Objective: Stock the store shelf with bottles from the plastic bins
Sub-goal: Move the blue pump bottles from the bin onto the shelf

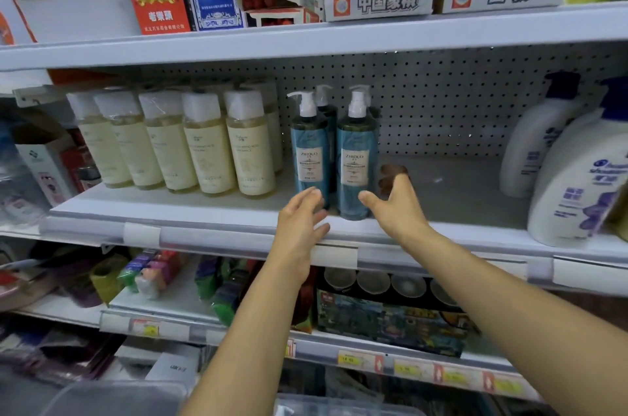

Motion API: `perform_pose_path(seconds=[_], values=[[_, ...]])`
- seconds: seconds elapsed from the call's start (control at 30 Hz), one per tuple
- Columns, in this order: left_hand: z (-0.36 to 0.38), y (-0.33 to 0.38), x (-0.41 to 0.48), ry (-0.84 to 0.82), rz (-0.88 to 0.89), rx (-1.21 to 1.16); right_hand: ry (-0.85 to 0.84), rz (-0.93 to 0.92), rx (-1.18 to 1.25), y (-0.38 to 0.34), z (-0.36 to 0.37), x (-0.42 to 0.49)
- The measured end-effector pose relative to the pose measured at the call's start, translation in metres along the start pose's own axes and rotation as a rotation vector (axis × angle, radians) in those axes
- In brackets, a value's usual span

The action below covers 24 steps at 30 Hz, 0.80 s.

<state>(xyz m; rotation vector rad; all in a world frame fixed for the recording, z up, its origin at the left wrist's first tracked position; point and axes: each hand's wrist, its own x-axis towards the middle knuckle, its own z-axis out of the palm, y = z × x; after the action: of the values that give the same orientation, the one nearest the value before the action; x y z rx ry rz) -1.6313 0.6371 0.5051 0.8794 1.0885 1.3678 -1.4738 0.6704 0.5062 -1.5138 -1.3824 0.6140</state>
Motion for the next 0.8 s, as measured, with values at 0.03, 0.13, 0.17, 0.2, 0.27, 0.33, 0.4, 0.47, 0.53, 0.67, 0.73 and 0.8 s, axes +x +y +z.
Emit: perform_pose_path(seconds=[0.03, 0.13, 0.17, 0.2, 0.27, 0.33, 0.4, 0.47, 0.53, 0.67, 0.73, 0.8], values=[[-0.003, -0.003, -0.004, 0.023, -0.007, -0.039, 0.05, -0.03, -0.016, 0.003, -0.001, -0.006], [-0.011, -0.017, -0.021, 0.056, -0.033, -0.147, 0.108, -0.222, 0.11, 0.009, -0.004, -0.03], [-0.014, -0.024, -0.026, 0.061, -0.046, -0.169, 0.094, -0.274, 0.137, 0.011, -0.003, -0.041], [-0.017, -0.032, -0.032, 0.067, -0.064, -0.186, 0.064, -0.315, 0.136, 0.014, -0.002, -0.051], [-0.022, -0.048, -0.041, 0.088, -0.11, -0.2, -0.037, -0.368, 0.104, 0.02, 0.005, -0.072], [-0.027, -0.063, -0.049, 0.109, -0.153, -0.193, -0.141, -0.376, 0.09, 0.03, 0.013, -0.089], [-0.036, -0.077, -0.055, 0.133, -0.191, -0.191, -0.228, -0.352, 0.093, 0.042, 0.021, -0.103], [-0.05, -0.09, -0.061, 0.169, -0.222, -0.178, -0.298, -0.311, 0.089, 0.058, 0.027, -0.115], [-0.07, -0.105, -0.067, 0.227, -0.258, -0.136, -0.367, -0.247, 0.097, 0.074, 0.035, -0.126], [-0.114, -0.147, -0.076, 0.361, -0.363, -0.098, -0.546, -0.051, 0.075, 0.109, 0.059, -0.147], [-0.133, -0.174, -0.078, 0.39, -0.438, -0.066, -0.636, 0.056, 0.06, 0.127, 0.076, -0.158], [-0.15, -0.199, -0.078, 0.394, -0.508, -0.027, -0.699, 0.146, 0.06, 0.147, 0.097, -0.169]])
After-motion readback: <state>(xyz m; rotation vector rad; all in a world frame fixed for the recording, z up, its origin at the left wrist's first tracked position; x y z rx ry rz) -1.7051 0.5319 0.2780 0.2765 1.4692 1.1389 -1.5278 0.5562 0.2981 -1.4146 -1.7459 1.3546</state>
